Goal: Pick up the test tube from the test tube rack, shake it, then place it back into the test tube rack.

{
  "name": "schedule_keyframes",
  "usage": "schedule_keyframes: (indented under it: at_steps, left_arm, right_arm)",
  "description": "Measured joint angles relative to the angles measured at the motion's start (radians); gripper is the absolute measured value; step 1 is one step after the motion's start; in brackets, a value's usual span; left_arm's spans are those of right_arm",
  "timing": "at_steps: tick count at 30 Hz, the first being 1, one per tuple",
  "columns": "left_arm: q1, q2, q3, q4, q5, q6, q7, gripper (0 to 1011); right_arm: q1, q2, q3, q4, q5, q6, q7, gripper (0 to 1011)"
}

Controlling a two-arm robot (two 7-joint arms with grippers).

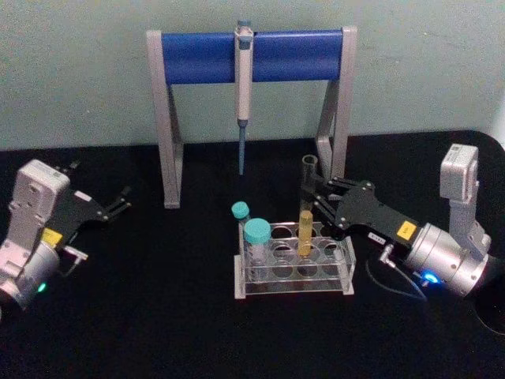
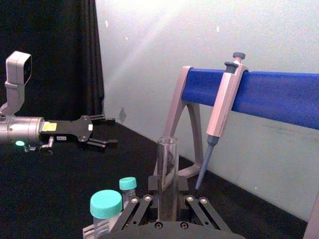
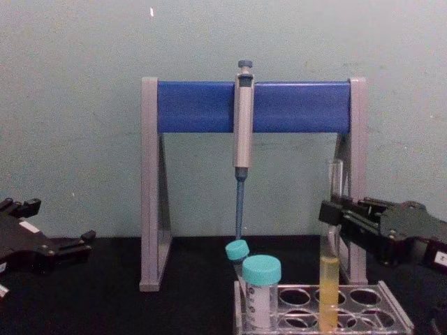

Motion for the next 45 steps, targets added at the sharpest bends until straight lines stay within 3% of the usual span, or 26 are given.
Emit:
schedule_keyframes:
  at_steps: [45]
  left_arm:
    - [0.000,0.000,0.000,0.000,0.000,0.000,0.000,1001]
  right_arm:
    - [0.011,-0.004,-0.019,0.025,-0.040,0.020,-0.015,214]
